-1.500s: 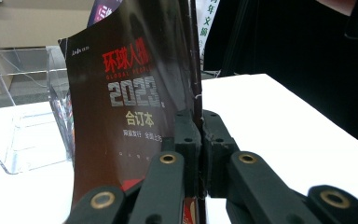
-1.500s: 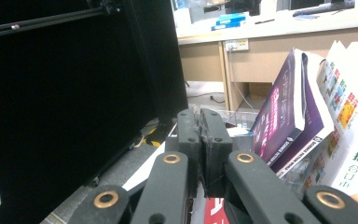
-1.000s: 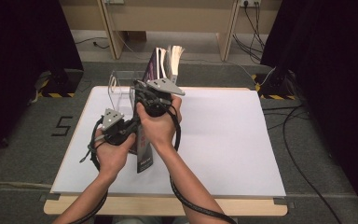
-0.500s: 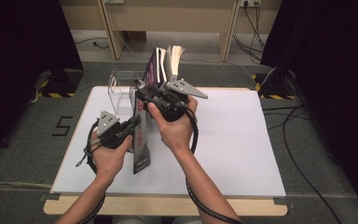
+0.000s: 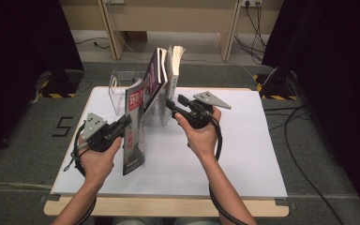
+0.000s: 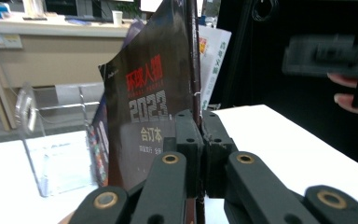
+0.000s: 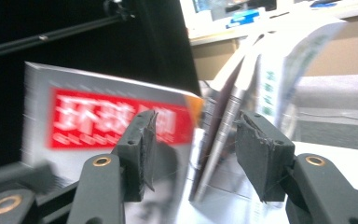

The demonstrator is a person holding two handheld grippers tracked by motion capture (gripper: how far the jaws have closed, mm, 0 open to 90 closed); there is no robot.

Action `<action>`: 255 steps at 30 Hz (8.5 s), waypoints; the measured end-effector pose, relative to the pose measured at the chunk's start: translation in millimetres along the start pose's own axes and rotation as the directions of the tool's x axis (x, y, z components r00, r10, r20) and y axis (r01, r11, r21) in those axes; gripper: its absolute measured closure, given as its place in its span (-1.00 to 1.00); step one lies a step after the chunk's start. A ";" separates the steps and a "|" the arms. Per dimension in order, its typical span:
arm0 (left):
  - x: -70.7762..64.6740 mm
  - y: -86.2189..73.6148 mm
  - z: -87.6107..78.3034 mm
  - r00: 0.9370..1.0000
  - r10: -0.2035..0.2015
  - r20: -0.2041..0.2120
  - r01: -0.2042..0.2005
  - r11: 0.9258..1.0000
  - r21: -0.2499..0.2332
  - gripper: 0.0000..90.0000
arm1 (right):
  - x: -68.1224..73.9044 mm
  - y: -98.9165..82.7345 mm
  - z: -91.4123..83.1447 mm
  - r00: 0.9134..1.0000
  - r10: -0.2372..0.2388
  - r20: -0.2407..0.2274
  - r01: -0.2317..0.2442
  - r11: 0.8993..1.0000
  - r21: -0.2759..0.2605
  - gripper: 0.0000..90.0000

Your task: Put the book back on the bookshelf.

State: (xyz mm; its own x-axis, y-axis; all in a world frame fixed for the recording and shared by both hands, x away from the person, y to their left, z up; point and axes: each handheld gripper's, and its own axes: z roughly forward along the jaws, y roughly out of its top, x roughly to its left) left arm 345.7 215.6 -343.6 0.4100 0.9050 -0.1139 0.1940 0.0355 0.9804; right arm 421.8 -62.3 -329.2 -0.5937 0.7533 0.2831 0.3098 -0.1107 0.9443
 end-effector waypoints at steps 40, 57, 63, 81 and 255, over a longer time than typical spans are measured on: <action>45.7 24.9 -26.8 0.997 0.011 -0.082 -0.023 0.989 -0.149 0.94 | -99.8 -111.7 -75.1 0.961 0.025 0.277 -0.049 0.996 0.078 0.04; 61.8 31.2 -20.8 0.992 0.012 -0.127 -0.039 0.978 -0.205 0.94 | -103.3 -120.2 -76.7 0.952 0.038 0.304 -0.064 0.995 0.074 0.03; 66.1 34.5 -16.9 0.990 0.014 -0.143 -0.046 0.975 -0.219 0.94 | -105.6 -121.3 -79.4 0.948 0.037 0.316 -0.059 0.996 0.060 0.03; 81.8 44.3 5.6 0.985 0.007 -0.171 -0.045 0.975 -0.216 0.94 | -106.8 -124.0 -78.3 0.949 0.035 0.315 -0.060 0.996 0.072 0.03; 146.1 23.1 131.8 0.971 -0.066 -0.229 0.021 0.981 -0.193 0.91 | -114.6 -137.5 -72.0 0.951 0.076 0.299 -0.120 0.984 0.131 0.00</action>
State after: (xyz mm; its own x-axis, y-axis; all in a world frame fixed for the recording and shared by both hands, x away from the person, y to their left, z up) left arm 527.5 292.8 -358.9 0.1812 0.9737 -0.1379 0.0264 0.1354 0.9904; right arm 393.8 -180.1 -479.5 -0.3186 0.9021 0.2910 0.4738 -0.1143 0.8732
